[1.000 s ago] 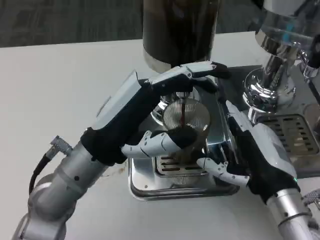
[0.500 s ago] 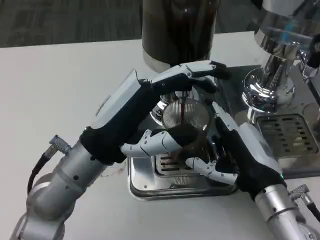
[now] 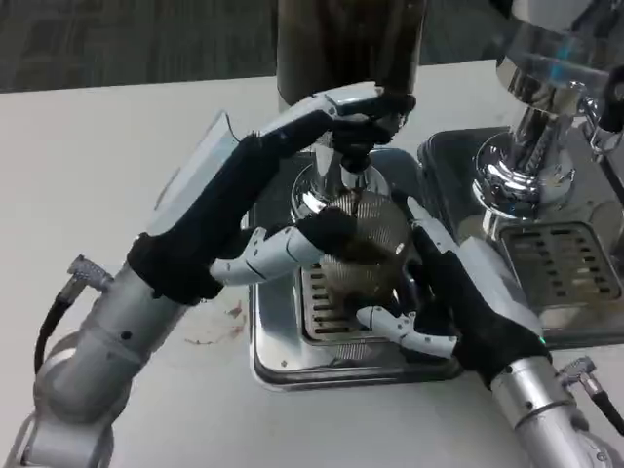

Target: Grasp the cup under the faucet to collect the drink, then remove the cup.

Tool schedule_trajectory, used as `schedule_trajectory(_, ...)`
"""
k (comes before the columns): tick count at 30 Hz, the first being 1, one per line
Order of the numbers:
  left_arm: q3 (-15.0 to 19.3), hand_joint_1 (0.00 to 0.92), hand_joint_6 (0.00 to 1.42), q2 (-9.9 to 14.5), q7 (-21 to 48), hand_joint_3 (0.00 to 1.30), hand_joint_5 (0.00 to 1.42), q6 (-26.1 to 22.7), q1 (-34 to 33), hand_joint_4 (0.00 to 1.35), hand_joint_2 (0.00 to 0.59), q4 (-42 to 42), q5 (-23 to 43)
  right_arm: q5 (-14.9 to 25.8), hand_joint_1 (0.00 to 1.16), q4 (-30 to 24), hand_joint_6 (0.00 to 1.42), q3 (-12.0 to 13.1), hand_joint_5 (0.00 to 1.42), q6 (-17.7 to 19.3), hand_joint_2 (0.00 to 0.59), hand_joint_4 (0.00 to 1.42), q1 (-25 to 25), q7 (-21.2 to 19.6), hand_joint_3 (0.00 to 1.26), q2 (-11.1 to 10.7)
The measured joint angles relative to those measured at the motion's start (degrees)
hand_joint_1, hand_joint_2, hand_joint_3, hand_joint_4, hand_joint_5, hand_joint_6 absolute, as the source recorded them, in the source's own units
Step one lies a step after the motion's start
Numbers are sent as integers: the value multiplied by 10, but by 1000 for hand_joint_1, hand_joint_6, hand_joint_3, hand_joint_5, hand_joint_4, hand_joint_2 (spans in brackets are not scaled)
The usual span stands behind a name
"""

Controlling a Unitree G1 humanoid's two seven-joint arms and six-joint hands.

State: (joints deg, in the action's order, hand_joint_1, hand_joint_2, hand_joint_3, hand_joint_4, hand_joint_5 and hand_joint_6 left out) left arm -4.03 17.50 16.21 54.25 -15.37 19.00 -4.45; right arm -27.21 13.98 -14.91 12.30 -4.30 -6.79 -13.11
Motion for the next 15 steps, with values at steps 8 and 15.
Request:
schedule_trajectory(8,45,0,296,-3,-35,281,350,3,1,181,170,0,16,1,545,9,82,0,0,3,213,0,-2,0,0,1)
schedule_trajectory(15,82,0,307,-6,-64,289,359,15,11,190,178,-2,15,4,545,14,82,1,0,7,213,0,-6,0,0,4)
